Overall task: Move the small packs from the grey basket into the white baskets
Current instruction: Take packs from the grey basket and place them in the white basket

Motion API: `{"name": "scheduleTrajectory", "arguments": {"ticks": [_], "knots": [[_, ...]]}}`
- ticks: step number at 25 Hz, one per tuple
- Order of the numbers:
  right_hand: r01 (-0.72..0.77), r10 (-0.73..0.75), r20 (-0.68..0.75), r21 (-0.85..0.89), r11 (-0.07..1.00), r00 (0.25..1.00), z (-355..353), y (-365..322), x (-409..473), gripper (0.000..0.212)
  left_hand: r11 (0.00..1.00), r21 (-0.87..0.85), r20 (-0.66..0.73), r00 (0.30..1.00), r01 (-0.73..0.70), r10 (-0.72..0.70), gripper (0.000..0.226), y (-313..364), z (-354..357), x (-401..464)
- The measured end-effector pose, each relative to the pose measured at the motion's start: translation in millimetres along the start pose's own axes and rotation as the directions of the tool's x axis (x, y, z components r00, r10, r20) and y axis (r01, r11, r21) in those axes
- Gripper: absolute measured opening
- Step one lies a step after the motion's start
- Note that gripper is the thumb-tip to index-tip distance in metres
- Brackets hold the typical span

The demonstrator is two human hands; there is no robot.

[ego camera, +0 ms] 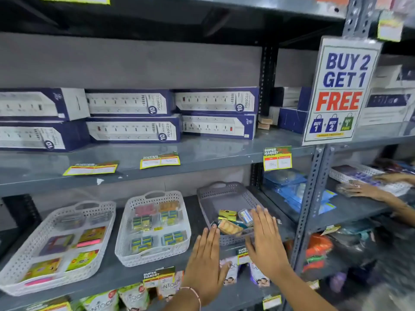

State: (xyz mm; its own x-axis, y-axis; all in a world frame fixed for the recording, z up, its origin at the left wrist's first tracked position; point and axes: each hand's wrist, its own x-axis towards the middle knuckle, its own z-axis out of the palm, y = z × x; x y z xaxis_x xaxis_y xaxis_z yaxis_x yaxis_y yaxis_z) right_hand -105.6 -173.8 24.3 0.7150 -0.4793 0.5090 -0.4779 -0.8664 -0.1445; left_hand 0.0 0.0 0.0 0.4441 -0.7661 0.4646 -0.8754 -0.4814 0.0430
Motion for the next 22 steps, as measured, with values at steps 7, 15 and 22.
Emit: {"name": "scheduleTrajectory", "arguments": {"ticks": [7, 15, 22], "knots": [[-0.035, 0.007, 0.147, 0.193, 0.981, 0.989, 65.6, 29.9, 45.1, 0.053, 0.999, 0.014, 0.162, 0.986, 0.034, -0.036, 0.077, 19.1, 68.1, 29.6], [-0.188, 0.04, 0.584, 0.195, 0.963, 0.811, 104.0, 28.7, 121.0, 0.023, 0.986, 0.086, 0.231, 0.96, 0.144, -0.161, 0.074, 37.2, 100.5, 54.4], [-0.316, 0.168, 0.682, 0.098, 0.944, 0.712, 124.3, 25.6, 130.4, 0.026, 0.984, 0.079, 0.261, 0.949, 0.162, -0.177, 0.073, 41.6, 108.8, 53.0]]}}
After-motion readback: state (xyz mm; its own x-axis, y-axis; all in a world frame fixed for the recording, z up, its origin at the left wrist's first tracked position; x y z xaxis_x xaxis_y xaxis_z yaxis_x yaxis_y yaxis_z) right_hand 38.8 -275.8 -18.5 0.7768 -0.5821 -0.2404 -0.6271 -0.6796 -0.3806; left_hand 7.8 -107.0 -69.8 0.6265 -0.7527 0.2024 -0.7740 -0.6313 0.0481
